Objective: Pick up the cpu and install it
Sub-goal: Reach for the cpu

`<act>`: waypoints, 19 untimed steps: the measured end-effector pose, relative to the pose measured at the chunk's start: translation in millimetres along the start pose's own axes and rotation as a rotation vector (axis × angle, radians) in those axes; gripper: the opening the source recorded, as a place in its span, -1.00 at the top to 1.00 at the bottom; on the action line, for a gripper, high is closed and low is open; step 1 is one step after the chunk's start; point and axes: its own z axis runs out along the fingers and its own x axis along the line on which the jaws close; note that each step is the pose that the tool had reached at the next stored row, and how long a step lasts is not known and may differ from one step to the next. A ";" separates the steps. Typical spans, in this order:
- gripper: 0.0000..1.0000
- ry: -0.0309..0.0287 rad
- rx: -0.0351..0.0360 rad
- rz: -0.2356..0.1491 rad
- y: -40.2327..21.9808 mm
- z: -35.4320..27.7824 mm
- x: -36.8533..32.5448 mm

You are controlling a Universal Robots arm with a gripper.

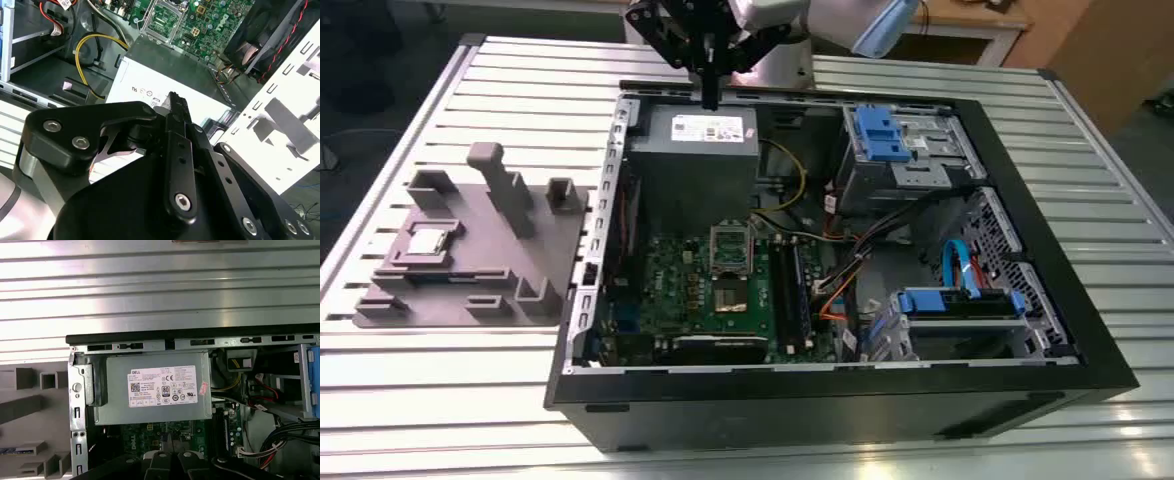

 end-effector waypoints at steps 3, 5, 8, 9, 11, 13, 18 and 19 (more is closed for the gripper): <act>0.80 0.0000 -0.0001 0.000 0.0 0.0 0.0; 0.80 0.0001 0.0000 0.000 0.0 -0.1 0.0; 0.80 0.0000 -0.0002 0.000 0.0 0.0 0.4; 0.80 0.0000 -0.0002 0.000 0.0 0.0 0.6; 0.80 0.0000 -0.0002 0.000 -0.1 0.0 1.2; 0.80 0.0000 -0.0002 0.000 -0.1 0.0 1.5; 0.80 0.0000 -0.0003 0.000 -0.2 0.0 2.5; 0.80 0.0000 -0.0002 0.000 -0.2 -0.1 2.6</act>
